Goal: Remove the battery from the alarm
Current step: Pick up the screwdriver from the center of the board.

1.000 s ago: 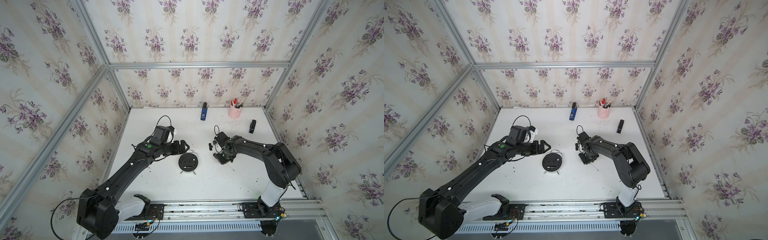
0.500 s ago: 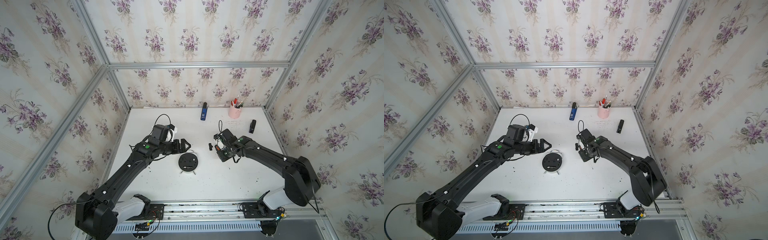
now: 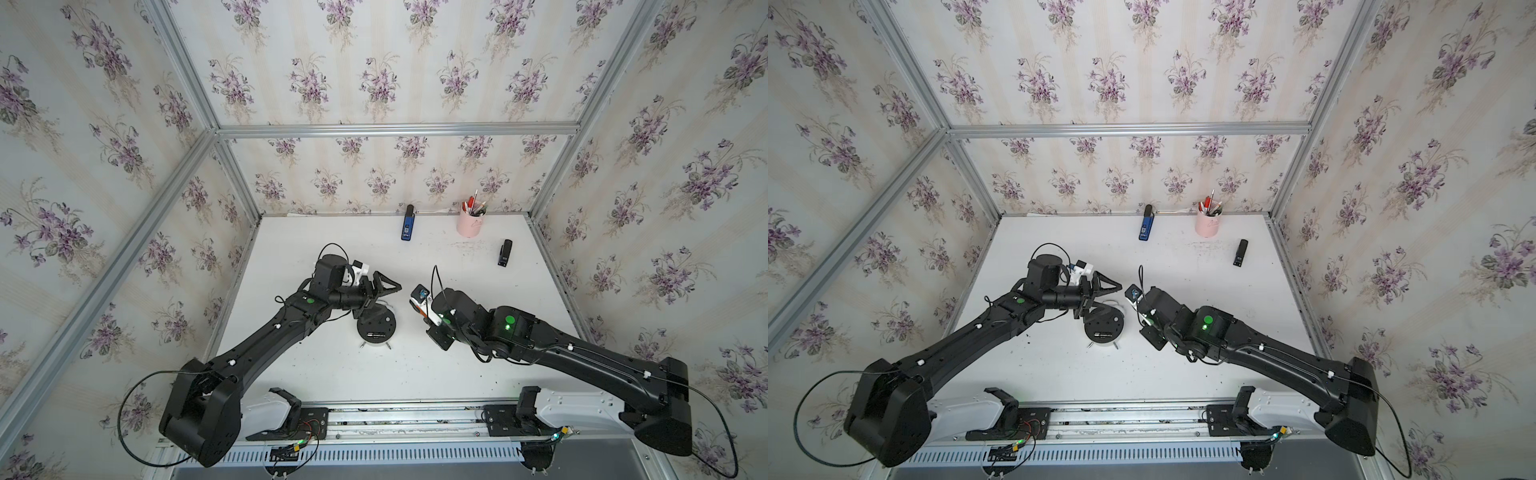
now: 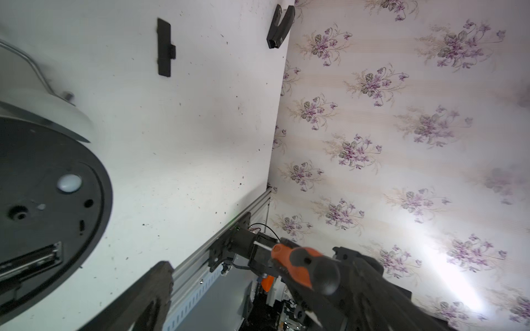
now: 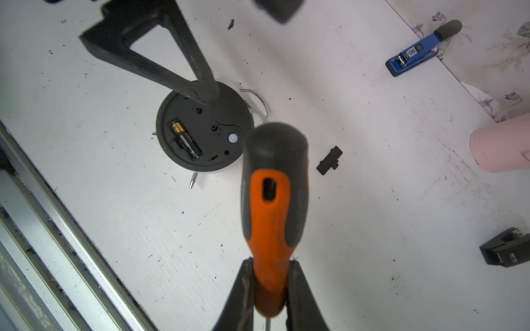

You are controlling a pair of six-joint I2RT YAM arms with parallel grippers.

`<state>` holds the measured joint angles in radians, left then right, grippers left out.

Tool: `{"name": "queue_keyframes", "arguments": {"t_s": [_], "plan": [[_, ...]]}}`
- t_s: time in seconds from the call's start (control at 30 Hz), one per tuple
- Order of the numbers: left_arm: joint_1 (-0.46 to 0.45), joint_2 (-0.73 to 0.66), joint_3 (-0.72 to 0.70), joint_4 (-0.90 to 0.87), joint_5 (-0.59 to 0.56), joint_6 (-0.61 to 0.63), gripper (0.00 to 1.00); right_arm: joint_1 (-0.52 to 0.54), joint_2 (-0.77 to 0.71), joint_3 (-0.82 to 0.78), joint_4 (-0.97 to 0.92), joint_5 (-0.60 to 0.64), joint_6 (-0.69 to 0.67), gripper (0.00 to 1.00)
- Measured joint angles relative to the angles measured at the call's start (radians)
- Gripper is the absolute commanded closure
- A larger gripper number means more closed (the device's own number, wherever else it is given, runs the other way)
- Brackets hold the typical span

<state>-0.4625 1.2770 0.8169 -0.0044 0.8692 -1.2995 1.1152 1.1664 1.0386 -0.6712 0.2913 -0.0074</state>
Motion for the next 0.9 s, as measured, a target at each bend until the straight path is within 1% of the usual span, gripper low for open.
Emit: {"name": "queue_keyframes", "arguments": {"t_s": [0.17, 0.37, 0.57, 0.67, 0.8, 0.9], "plan": [[-0.005, 0.027, 0.031, 0.031, 0.058, -0.108, 0.02, 0.044, 0.006, 0.018, -0.002, 0.045, -0.014, 1.0], [-0.051, 0.051, 0.027, 0.065, 0.105, -0.186, 0.02, 0.073, 0.042, 0.025, -0.006, 0.089, -0.02, 1.0], [-0.086, 0.054, 0.032, 0.014, 0.122, -0.185, 0.05, 0.08, 0.063, 0.03, 0.001, 0.117, -0.042, 1.0], [-0.086, 0.056, 0.019, -0.001, 0.121, -0.175, 0.12, 0.082, 0.076, 0.031, 0.002, 0.119, -0.045, 1.0], [-0.09, 0.071, -0.007, 0.002, 0.118, -0.176, 0.32, 0.082, 0.08, 0.031, 0.005, 0.112, -0.051, 1.0], [-0.106, 0.083, -0.005, 0.019, 0.117, -0.175, 0.42, 0.084, 0.095, 0.031, 0.003, 0.11, -0.051, 1.0]]}}
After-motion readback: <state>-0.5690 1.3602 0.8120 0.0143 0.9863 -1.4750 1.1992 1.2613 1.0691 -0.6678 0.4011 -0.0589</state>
